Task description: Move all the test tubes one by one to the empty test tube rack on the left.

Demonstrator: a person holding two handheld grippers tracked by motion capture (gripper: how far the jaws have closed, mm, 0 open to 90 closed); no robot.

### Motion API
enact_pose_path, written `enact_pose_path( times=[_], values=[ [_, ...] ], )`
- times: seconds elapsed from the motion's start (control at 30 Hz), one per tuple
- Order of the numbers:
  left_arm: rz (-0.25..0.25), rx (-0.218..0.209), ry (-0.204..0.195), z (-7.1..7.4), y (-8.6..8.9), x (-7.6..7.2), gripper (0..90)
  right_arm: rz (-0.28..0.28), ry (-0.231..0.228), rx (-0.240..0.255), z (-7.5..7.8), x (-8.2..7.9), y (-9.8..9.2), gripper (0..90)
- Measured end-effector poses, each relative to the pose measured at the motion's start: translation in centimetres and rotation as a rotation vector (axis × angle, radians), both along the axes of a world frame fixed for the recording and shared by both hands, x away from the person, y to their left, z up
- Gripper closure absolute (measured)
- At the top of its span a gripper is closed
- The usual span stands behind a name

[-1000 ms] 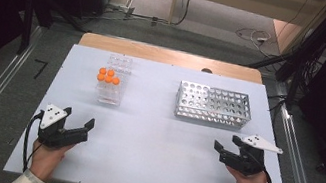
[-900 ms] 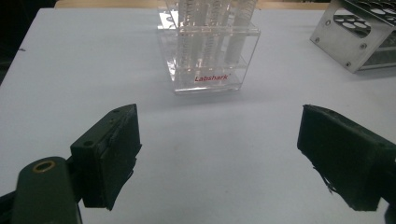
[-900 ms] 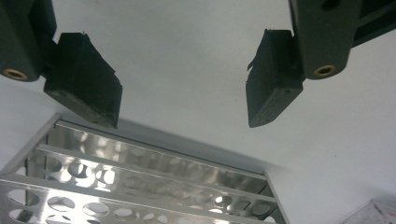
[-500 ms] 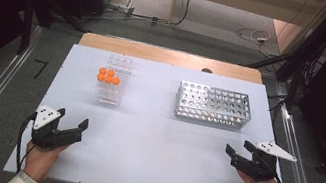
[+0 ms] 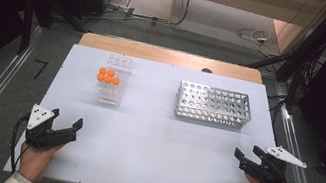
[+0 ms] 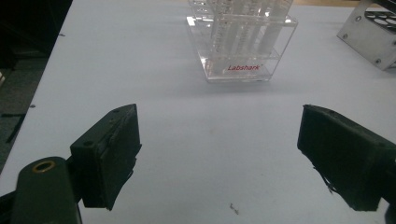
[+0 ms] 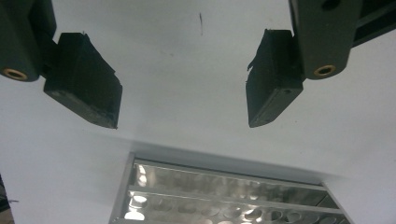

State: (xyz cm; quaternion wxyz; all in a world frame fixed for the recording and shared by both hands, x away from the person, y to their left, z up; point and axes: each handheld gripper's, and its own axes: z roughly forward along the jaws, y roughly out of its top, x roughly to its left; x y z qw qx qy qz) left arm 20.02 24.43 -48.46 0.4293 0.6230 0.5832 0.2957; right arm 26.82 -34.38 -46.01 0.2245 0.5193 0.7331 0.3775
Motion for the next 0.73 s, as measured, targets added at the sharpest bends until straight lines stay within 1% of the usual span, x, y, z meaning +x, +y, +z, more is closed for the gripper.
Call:
enact_pose_path(
  times=[0.5,0.73],
  values=[
    [0.035,-0.02,0.011,-0.4,1.3,-0.2,13.4,-0.046,0.013,-0.002,-0.6,0.0,-1.4,25.7],
    [0.045,-0.01,0.027,-0.6,1.7,0.0,13.4,-0.073,0.023,0.0,-1.0,0.2,-2.2,24.8]
  ],
)
